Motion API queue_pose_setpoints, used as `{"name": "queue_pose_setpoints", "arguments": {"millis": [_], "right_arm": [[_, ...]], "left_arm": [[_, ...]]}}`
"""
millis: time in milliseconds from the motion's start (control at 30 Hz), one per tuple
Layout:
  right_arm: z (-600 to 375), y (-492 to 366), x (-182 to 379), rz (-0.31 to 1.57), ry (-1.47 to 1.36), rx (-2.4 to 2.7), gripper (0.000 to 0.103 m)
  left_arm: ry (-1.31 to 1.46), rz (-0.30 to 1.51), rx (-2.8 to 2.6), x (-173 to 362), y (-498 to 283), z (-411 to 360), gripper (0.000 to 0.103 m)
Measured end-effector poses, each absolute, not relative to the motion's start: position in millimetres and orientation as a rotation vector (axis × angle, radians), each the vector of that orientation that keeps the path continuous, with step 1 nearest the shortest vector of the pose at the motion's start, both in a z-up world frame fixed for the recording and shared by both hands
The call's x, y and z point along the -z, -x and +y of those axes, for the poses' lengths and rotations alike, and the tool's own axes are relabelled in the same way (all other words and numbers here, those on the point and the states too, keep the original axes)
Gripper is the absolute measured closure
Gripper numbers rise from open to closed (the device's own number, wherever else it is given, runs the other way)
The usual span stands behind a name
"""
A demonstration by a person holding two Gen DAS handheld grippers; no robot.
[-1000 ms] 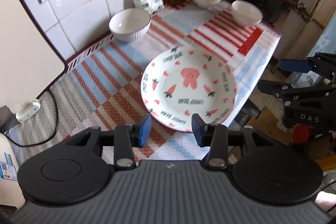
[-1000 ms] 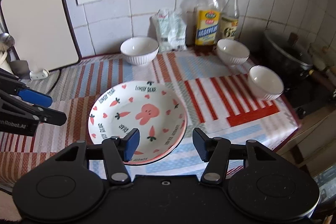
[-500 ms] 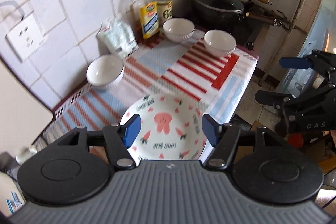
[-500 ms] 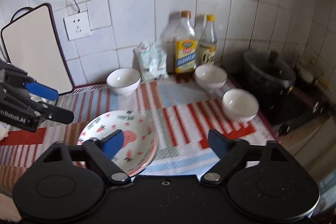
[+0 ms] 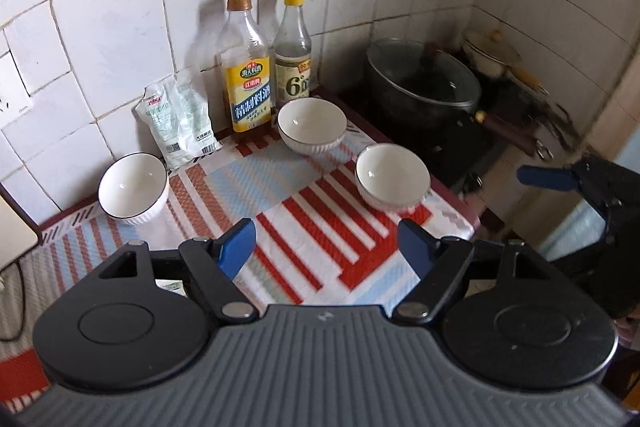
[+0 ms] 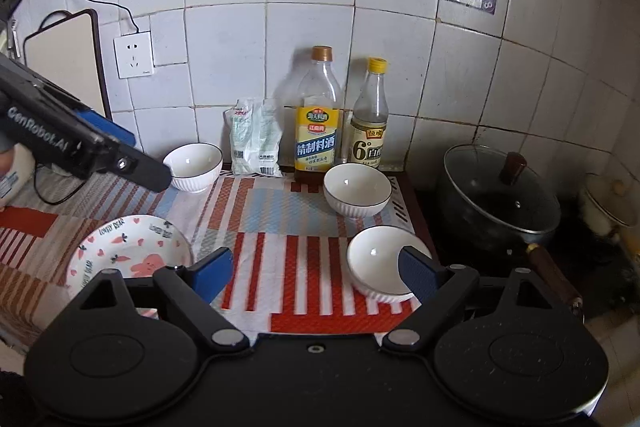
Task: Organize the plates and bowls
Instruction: 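Move the left gripper to a white ribbed bowl and grasp its rim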
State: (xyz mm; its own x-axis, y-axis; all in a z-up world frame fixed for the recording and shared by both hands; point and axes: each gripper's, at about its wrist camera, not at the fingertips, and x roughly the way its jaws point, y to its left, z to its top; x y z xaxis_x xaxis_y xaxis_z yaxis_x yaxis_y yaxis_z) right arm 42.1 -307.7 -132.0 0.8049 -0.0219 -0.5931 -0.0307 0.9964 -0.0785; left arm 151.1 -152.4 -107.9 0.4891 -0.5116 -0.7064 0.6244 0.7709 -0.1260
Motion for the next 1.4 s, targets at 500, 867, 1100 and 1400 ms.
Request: {"name": "queue_pose_setpoints", "arguments": {"millis": [500, 867, 1100, 1400], "right_arm": [[-393.5, -93.0, 204.1, 0.705, 0.146, -0.117, 0.011], [-416.7, -145.2, 270.9, 0.762, 0.112, -0.117, 0.011], [-427.2, -169.7, 300.3, 0.779, 0.104, -0.122, 0.003], [-431.5, -187.2, 310.6, 0.765, 0.071, -0.205, 0.000]], "left_arm": [[-0.043, 0.903, 0.590, 175.7, -171.3, -247.1, 0.027], [0.072, 0.974, 0.562, 234.1, -220.5, -288.4, 0.041], [0.033, 1.018, 0.566, 265.1, -241.8, -318.8, 0.068], [0.026, 1.045, 0.550, 283.7, -258.2, -325.1, 0.090]]}}
